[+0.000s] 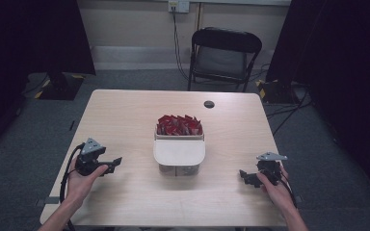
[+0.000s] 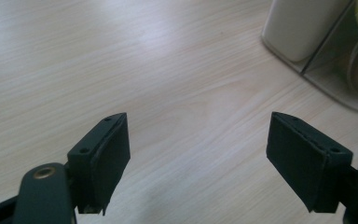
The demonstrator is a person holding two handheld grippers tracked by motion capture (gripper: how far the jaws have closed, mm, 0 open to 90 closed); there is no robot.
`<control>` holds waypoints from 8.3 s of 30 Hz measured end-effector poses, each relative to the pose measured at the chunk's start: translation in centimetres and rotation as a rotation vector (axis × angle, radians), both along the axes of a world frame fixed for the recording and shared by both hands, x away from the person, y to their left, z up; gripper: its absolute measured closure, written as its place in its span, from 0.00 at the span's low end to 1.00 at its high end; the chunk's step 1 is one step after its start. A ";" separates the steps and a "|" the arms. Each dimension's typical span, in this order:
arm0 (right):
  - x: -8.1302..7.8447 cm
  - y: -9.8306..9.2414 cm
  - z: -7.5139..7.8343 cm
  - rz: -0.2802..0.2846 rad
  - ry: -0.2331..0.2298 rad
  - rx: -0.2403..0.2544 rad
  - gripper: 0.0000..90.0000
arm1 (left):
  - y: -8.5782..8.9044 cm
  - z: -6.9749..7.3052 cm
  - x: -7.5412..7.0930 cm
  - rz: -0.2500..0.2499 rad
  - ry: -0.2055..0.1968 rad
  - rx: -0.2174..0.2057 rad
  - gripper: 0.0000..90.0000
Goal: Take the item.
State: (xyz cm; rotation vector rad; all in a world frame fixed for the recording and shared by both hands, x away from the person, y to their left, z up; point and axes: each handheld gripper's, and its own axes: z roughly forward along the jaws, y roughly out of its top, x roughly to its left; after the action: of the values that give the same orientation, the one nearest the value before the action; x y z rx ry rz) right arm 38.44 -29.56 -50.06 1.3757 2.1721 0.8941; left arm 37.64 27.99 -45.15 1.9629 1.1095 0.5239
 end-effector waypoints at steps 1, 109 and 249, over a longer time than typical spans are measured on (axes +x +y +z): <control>0.0 0.0 0.0 0.000 0.000 0.000 0.00 | -0.2 0.2 0.0 -0.008 -0.008 -0.004 0.23; 0.0 0.0 0.0 0.001 -0.001 -0.002 0.00 | -11.3 6.9 6.3 -0.249 -0.059 -0.173 0.84; 0.0 0.0 0.0 0.008 0.000 0.000 0.00 | -9.9 15.3 5.1 -0.362 -0.218 -0.319 1.00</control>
State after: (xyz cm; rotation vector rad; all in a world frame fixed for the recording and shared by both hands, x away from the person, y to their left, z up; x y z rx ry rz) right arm 38.49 -29.60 -50.06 1.3673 2.1792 0.8974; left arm 42.76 18.06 -29.86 1.7246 0.6367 0.3311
